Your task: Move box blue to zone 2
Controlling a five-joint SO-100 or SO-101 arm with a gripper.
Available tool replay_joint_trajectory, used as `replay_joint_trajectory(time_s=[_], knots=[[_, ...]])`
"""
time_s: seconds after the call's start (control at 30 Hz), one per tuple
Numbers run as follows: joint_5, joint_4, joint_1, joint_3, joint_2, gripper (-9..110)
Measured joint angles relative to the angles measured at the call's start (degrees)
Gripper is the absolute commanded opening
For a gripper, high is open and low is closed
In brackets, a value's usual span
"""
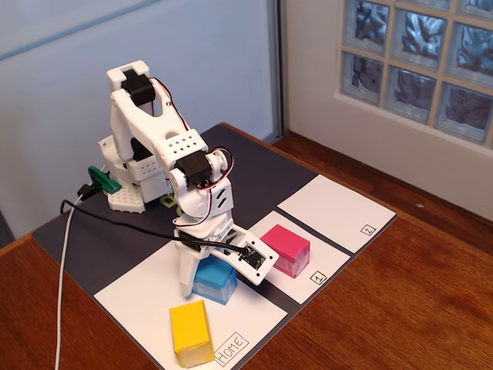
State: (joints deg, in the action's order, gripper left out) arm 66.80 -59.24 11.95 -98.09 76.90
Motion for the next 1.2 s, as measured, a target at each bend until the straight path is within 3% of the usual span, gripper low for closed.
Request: replay_joint_trajectory(time_s=[0.23, 0.43, 0.77, 1.2], knots=[[-0.6, 2.3, 0.1, 0.0, -0.1, 33], [-1.9, 2.8, 0.4, -0.1, -0.7, 0], [-3.0, -2.3, 0.4, 0.0, 2.5, -1], [-5.5, -24.1, 0.8, 8.0, 20.6, -1]])
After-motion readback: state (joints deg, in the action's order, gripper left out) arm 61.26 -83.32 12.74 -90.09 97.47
